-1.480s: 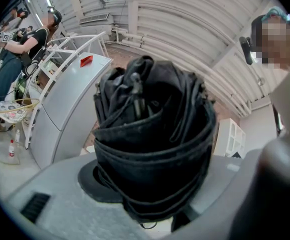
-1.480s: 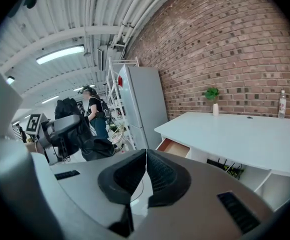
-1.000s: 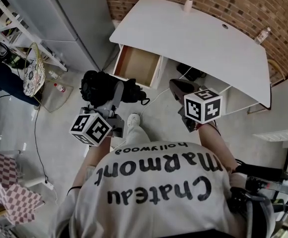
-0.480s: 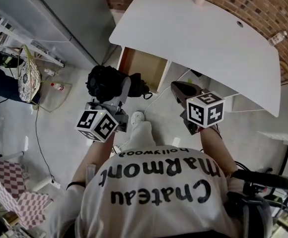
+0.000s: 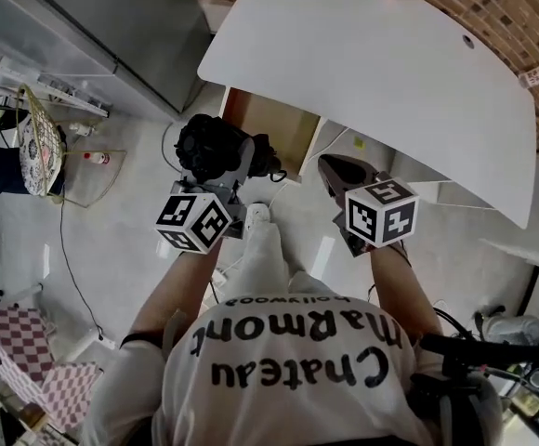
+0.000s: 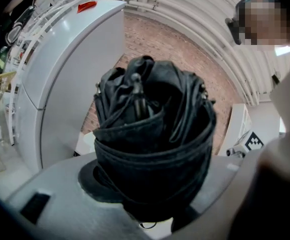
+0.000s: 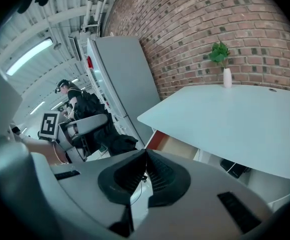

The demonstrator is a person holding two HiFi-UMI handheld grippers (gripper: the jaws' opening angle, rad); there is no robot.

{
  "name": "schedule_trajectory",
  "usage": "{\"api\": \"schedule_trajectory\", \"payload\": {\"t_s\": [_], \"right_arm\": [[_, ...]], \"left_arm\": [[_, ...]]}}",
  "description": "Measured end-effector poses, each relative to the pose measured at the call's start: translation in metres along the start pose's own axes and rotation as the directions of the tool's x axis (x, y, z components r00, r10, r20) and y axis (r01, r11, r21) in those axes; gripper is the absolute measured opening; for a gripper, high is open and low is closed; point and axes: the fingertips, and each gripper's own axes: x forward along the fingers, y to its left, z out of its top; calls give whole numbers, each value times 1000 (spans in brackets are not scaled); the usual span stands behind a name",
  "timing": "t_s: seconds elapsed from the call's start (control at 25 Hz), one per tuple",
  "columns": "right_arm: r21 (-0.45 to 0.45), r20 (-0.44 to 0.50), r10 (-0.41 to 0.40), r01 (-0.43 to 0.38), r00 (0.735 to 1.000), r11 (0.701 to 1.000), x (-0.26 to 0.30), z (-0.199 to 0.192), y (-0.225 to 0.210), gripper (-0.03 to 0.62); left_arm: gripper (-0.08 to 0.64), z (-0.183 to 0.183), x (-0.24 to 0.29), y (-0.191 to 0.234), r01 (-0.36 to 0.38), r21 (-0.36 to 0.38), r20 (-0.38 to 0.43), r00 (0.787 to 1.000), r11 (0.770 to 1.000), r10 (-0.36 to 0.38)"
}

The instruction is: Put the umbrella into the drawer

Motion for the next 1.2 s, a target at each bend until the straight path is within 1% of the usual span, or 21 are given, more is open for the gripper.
{"api": "schedule_trajectory", "payload": {"t_s": [0.12, 0.24, 0.4, 0.56, 0.68, 0.84, 0.96, 1.08, 1.2], "right_arm": [[11, -25, 5, -5, 1000, 1000, 18, -8, -12, 14], [36, -56, -3, 6, 998, 999, 26, -23, -21, 14], [78, -95, -18, 25, 995, 997, 45, -43, -34, 14], [121, -120, -13, 27, 993, 992, 62, -60, -46, 14], [155, -128, -5, 25, 992, 988, 62, -72, -42, 14], [146, -143, -10, 31, 990, 989, 59, -83, -36, 14], [151, -149, -3, 26, 989, 988, 65, -87, -32, 14], [175, -129, 9, 14, 992, 984, 66, -86, -29, 14], [191, -101, 13, 6, 995, 982, 68, -89, -28, 14]], "left_arm": [[264, -16, 25, 19, -19, -24, 0, 1000, 1000, 19], [264, -35, 41, 36, -43, -78, -19, 999, 996, 42], [264, -67, 64, 66, -79, -132, -68, 995, 988, 70], [264, -99, 84, 92, -117, -180, -129, 987, 977, 94], [264, -118, 88, 97, -129, -217, -155, 983, 968, 96], [264, -137, 92, 96, -124, -246, -192, 978, 961, 77], [265, -152, 97, 102, -140, -263, -238, 968, 955, 76], [265, -159, 99, 107, -153, -271, -262, 962, 951, 80], [268, -167, 103, 109, -143, -274, -276, 959, 951, 64]]}}
